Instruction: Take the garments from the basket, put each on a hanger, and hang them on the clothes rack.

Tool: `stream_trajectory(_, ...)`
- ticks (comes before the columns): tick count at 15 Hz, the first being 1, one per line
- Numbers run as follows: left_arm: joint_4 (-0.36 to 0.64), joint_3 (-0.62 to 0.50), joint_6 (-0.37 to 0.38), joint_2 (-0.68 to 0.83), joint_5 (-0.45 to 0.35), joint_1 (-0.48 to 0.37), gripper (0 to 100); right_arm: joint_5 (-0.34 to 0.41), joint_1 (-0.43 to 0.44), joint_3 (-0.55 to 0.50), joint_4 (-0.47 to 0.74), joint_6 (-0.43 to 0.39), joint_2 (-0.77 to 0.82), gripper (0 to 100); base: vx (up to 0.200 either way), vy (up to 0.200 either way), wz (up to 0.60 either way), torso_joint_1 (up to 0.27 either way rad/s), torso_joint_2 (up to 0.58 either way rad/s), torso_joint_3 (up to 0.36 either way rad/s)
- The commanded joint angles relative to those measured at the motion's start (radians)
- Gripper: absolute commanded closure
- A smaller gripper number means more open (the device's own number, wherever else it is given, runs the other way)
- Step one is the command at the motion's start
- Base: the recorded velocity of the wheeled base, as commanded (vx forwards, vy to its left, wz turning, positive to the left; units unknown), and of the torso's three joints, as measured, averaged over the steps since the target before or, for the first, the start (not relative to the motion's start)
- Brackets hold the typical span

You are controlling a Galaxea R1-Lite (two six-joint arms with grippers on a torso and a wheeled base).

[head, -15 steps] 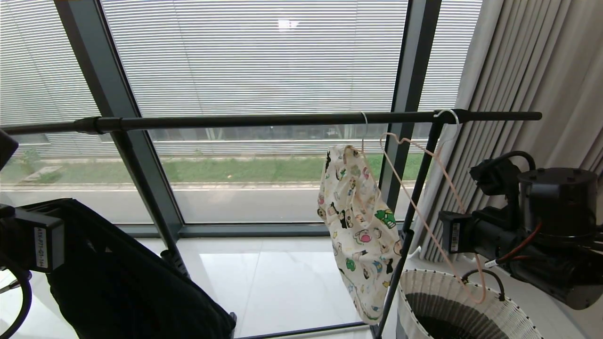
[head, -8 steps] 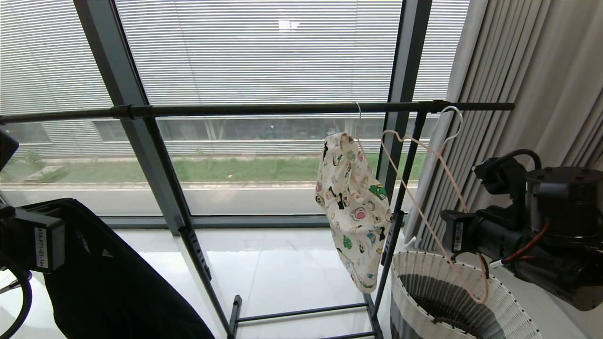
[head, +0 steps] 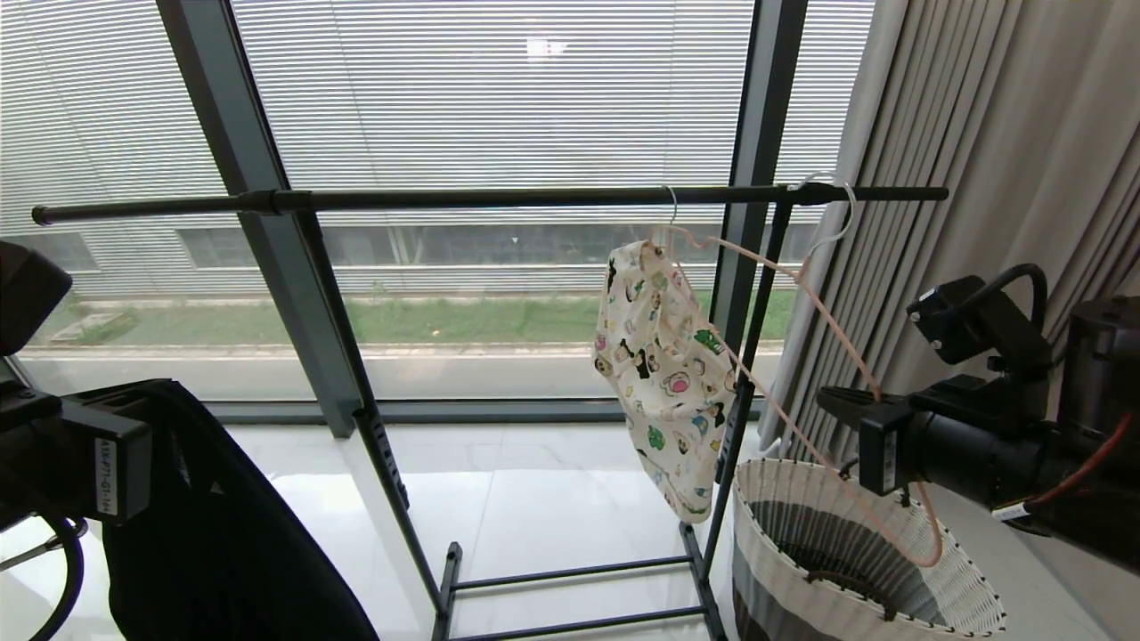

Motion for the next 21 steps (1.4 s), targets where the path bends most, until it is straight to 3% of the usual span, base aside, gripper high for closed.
stream_trajectory(1,-0.076,-0.005,-0.006,0.058,0.005,-0.071,100,0.033,0.050,0.021,0.000,-0.023,-0.046,100,0.000,0.000,0.00,0.000,0.00,0.000)
stream_trajectory(5,-0.370,-0.018,-0.008,0.256,0.088,-0.105,100,0.064,0.209,0.143,-0.004,-0.052,-0.080,100,0.000,0.000,0.00,0.000,0.00,0.000)
stream_trajectory(10,-0.413,-0.089,-0.116,0.401,0.114,-0.164,100,0.064,0.433,0.159,-0.004,-0.060,-0.091,100,0.000,0.000,0.00,0.000,0.00,0.000)
stream_trajectory(21,-0.413,-0.084,-0.126,0.400,0.113,-0.229,100,0.084,0.421,0.126,-0.043,-0.060,-0.003,100,0.000,0.000,0.00,0.000,0.00,0.000)
